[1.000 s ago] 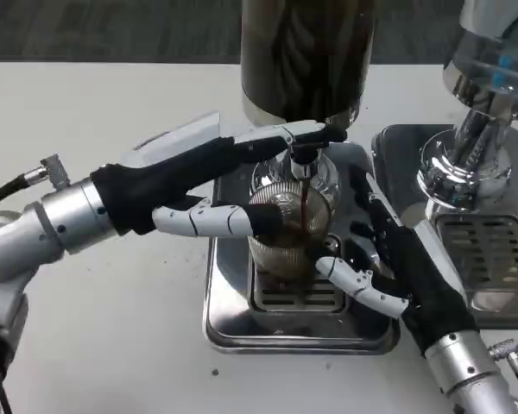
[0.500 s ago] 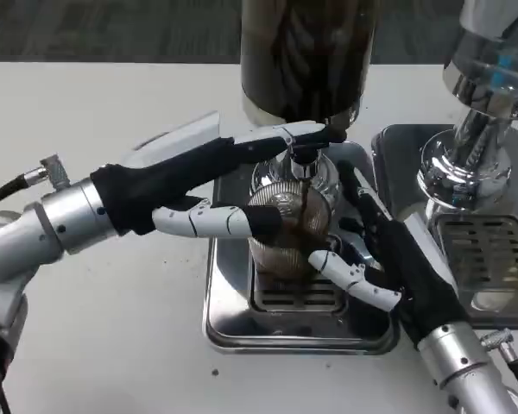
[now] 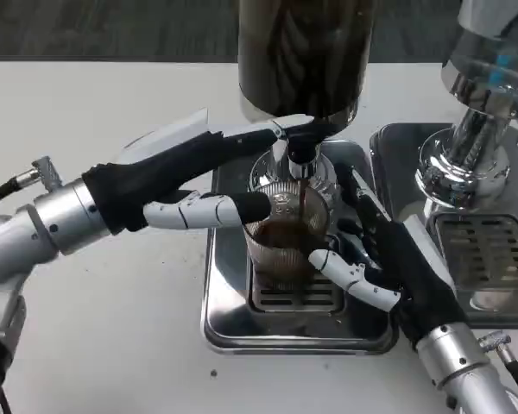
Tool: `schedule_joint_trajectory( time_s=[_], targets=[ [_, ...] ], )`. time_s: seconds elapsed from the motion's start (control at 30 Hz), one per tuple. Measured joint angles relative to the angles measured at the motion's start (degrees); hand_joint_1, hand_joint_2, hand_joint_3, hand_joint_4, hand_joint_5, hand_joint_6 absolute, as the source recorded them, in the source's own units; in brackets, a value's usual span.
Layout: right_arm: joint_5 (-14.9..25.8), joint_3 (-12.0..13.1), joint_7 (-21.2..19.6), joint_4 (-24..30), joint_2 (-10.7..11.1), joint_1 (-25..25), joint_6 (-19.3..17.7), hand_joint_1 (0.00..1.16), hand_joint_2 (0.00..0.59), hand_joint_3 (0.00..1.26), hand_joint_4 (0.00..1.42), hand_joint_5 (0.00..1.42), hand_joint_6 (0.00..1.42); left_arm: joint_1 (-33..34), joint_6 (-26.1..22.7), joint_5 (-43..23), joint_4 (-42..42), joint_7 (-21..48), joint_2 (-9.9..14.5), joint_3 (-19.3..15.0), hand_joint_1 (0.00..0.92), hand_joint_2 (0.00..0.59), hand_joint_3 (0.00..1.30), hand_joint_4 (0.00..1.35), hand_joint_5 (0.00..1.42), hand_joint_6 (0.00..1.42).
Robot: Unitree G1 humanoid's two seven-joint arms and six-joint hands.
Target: Grasp the cup under the faucet to collect the drink, then remove the cup.
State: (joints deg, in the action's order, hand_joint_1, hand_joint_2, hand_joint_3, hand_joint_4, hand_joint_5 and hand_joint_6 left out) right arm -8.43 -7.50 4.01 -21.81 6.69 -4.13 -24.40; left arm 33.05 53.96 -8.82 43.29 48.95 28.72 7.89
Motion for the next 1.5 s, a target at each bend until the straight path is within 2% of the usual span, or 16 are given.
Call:
schedule_joint_trajectory(
  time_s=[0.37, 0.67, 0.97, 1.5],
  targets=[
    [0.8, 0.0, 0.5, -0.6, 0.0, 0.0, -1.4, 0.60, 0.214, 0.00, 0.00, 0.01, 0.13, -1.1, -2.4, -6.7, -0.9, 2.9, -1.9, -5.0, 0.000, 0.114, 0.20, 0.08, 0.10, 0.08],
    [0.3, -0.6, 1.5, -0.8, 0.9, -0.1, -1.4, 0.69, 0.196, 0.00, 0.00, 0.00, 0.13, -2.4, -4.8, -8.6, -1.1, 3.4, -2.0, -9.1, 0.000, 0.114, 0.25, 0.12, 0.12, 0.10],
    [-1.3, -1.3, 2.6, -1.4, 1.7, -1.3, -0.9, 0.70, 0.196, 0.00, 0.00, 0.00, 0.13, -4.8, -6.2, -8.6, -1.2, 3.7, -2.0, -11.4, 0.000, 0.114, 0.27, 0.14, 0.13, 0.10],
    [-2.8, -2.5, 2.0, -3.7, 1.7, -3.1, -0.7, 0.71, 0.197, 0.00, 0.00, 0.00, 0.13, -8.5, -7.9, -8.6, -1.3, 3.7, -2.0, -12.9, 0.000, 0.127, 0.30, 0.17, 0.15, 0.11]
  ],
)
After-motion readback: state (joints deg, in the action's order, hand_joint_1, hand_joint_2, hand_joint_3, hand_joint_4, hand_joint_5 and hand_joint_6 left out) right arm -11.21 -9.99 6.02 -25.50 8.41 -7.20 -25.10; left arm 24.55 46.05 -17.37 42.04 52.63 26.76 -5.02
